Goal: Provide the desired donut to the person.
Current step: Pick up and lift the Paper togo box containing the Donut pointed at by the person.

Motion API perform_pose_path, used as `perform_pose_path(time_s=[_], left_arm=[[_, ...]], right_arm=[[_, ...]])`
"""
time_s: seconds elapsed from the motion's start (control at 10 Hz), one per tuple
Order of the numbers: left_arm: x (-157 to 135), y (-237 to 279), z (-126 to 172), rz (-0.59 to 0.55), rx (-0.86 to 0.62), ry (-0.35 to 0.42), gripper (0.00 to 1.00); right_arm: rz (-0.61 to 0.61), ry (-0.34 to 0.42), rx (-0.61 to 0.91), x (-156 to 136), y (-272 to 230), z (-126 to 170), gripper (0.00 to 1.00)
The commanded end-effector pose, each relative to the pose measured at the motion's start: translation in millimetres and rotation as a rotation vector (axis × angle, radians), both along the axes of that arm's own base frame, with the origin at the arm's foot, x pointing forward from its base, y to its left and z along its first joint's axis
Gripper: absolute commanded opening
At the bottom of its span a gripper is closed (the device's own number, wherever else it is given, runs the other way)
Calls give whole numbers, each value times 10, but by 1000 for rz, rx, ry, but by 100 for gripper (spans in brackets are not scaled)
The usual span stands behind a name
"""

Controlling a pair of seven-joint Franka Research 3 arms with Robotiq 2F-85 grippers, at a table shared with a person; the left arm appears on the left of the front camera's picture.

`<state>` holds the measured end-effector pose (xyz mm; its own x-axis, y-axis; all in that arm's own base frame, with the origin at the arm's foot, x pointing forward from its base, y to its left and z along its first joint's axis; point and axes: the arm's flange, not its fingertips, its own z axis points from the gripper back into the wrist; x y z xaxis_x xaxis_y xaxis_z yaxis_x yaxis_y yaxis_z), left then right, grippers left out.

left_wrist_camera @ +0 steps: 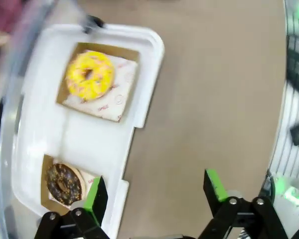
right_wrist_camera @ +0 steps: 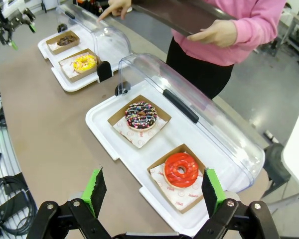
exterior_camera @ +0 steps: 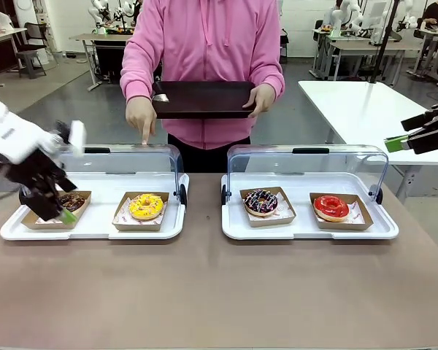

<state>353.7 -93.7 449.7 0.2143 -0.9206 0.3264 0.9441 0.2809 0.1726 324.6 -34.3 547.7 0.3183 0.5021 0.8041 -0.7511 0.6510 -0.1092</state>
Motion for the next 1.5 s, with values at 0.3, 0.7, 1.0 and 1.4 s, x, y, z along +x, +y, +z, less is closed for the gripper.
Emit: perform_pose_path(time_s=[0.3,0.7,1.0,1.4], left_arm=[[434,-351,-695,-199,62,-165,100],[314,-368,-503,-179,124,-138,100],[314,-368,-503,-179,124,-138,100],[454,-449,-532,-213,124,-138,100]], right_arm=[[4,2,-2,6,-1,-12,100],[4,2,-2,6,-1,-12,100],[4,2,-2,6,-1,-12,100],[4,2,-2,6,-1,-12,100]])
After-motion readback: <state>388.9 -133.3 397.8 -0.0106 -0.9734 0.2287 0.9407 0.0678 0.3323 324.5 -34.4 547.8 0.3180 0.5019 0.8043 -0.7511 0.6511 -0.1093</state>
